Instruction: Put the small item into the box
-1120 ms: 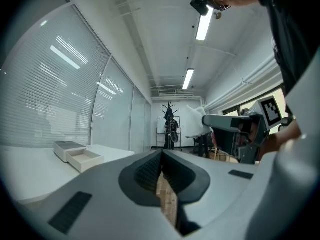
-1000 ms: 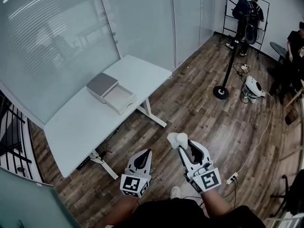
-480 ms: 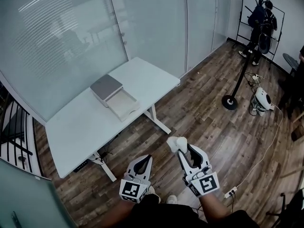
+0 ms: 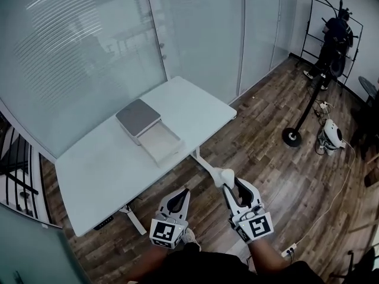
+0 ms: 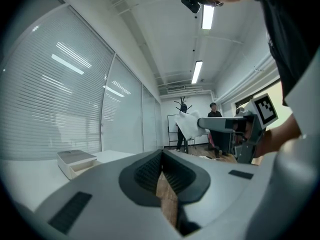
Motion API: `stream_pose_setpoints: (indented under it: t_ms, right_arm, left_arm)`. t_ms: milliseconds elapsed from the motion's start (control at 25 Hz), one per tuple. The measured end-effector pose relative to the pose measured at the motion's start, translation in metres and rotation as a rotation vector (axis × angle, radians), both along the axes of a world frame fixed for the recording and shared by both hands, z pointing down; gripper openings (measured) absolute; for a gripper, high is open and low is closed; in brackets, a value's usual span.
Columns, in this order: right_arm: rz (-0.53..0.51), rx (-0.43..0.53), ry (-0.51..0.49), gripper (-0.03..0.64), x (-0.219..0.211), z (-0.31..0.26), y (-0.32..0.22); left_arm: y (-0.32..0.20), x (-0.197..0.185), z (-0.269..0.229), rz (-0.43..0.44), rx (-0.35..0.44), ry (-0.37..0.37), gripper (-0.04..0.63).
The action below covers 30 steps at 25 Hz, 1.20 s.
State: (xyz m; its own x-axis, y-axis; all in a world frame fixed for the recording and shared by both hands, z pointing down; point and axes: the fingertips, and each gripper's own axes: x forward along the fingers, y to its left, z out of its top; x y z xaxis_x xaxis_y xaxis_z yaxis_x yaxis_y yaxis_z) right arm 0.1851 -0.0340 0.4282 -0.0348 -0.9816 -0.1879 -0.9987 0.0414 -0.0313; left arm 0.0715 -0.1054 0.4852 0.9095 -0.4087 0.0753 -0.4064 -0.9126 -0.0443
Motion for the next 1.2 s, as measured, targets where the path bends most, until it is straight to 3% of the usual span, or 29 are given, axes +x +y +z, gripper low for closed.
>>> stream_pose_setpoints:
  t_ms: [520,880,1200]
  right_arm:
    - [-0.03,0.002,0.01,0.14,-0.019,-0.008,-0.127]
    - [0.009,0.008,0.04,0.14,-0.016,-0.014,-0.175]
    - [-0.075,-0.062,0.05,0.14,-0.018,0.021,-0.222]
  left_arm:
    - [-0.123,-0.021,-0.004,-0.033,-0.024,0.026,0.012]
    - [-0.167,-0.049,0.007,-0.053,-0.023,0.024,0.012]
    - [-0.202,-0.057,0.013,-0.137,-0.052,0.034,0.012]
